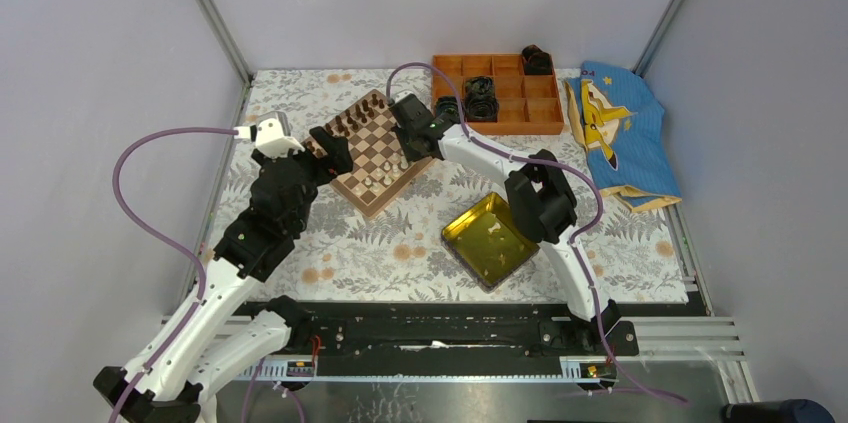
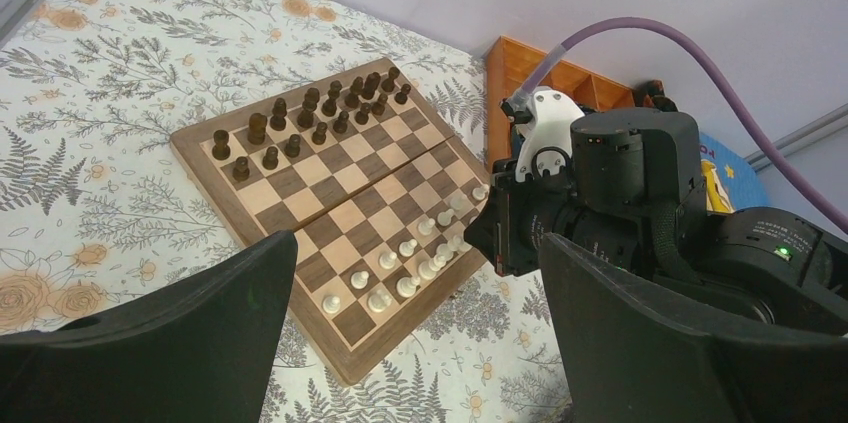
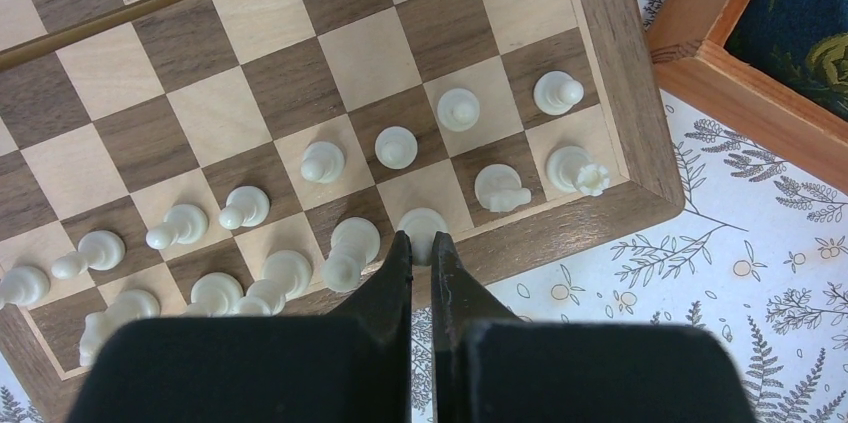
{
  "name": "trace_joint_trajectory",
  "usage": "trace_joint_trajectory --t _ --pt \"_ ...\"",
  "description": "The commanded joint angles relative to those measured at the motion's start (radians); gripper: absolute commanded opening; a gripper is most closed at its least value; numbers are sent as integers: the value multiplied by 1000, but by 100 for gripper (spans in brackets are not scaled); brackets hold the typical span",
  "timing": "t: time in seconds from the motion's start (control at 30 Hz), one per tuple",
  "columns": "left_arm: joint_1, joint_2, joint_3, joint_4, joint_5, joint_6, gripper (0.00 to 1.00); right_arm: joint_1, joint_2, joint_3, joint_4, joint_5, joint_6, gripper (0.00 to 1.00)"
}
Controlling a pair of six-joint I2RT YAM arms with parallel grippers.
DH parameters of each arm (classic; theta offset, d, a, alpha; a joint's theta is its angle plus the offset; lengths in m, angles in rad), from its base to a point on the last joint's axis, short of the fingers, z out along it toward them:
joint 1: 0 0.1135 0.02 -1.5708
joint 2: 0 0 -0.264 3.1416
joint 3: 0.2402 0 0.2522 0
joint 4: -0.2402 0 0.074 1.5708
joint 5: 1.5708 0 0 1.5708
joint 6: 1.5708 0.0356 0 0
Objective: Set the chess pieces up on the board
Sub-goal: Place the chess piece on the chessboard.
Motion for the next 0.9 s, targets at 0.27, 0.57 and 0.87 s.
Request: trace_joint_trajectory --t 0.27,0.57,0.87 --pt "19 3 -13 57 24 -7 99 11 18 42 11 -24 -20 8" --pt "28 11 -16 58 37 -12 99 10 16 43 16 -30 -30 26" --pt "36 23 -19 59 45 -17 99 10 -9 31 31 -28 -37 29"
